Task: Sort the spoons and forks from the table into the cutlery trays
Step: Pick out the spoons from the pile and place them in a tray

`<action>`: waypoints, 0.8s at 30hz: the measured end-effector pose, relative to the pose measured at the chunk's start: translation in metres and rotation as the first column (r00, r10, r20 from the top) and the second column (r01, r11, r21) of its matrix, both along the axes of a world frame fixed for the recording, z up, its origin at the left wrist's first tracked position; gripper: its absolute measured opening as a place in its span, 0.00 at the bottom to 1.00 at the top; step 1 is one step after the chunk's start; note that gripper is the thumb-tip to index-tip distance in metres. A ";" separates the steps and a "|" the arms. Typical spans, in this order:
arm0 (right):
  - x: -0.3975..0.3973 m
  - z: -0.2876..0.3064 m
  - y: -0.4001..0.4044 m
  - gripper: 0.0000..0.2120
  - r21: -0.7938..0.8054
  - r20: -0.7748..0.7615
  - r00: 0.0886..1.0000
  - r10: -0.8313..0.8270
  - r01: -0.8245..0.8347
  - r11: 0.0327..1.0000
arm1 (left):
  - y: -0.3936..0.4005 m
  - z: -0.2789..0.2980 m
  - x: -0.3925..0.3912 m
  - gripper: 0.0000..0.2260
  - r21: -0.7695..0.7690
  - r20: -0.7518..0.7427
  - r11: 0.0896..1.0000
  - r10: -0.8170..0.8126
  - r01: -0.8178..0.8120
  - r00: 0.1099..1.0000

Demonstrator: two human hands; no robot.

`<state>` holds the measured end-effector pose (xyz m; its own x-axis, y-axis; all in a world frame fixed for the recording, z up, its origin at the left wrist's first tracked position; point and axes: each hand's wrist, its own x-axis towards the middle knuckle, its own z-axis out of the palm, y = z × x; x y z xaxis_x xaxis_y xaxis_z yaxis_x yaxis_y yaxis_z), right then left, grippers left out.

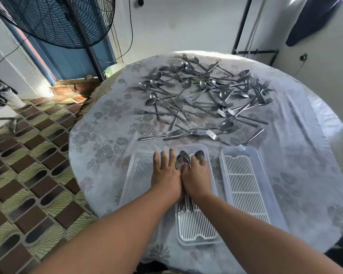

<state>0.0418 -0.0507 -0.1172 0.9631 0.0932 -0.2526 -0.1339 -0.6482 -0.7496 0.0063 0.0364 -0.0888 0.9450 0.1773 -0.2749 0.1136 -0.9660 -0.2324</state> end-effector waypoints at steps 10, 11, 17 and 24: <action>0.006 0.000 0.003 0.21 0.011 -0.042 0.999 -0.013 0.014 1.000 | -0.003 -0.007 0.000 0.32 -0.158 0.016 0.973 0.174 -0.169 0.985; 0.008 -0.001 0.001 0.21 0.005 -0.033 0.999 -0.009 0.009 1.000 | -0.004 -0.007 0.000 0.31 -0.169 0.024 0.970 0.181 -0.174 0.983; 0.011 0.007 -0.005 0.20 -0.158 -0.005 0.979 0.205 -0.203 0.966 | -0.002 -0.004 0.005 0.28 -0.201 0.036 0.957 0.219 -0.207 0.975; 0.021 0.030 -0.023 0.18 -0.506 0.207 0.855 0.476 -0.323 0.800 | 0.001 0.001 0.008 0.18 -0.311 0.217 0.936 0.238 -0.164 0.947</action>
<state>0.0627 -0.0738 -0.0869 0.8956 0.4409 -0.0590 0.3998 -0.8560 -0.3278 0.0144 0.0378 -0.0874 0.9418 0.3195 -0.1046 0.3303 -0.9375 0.1100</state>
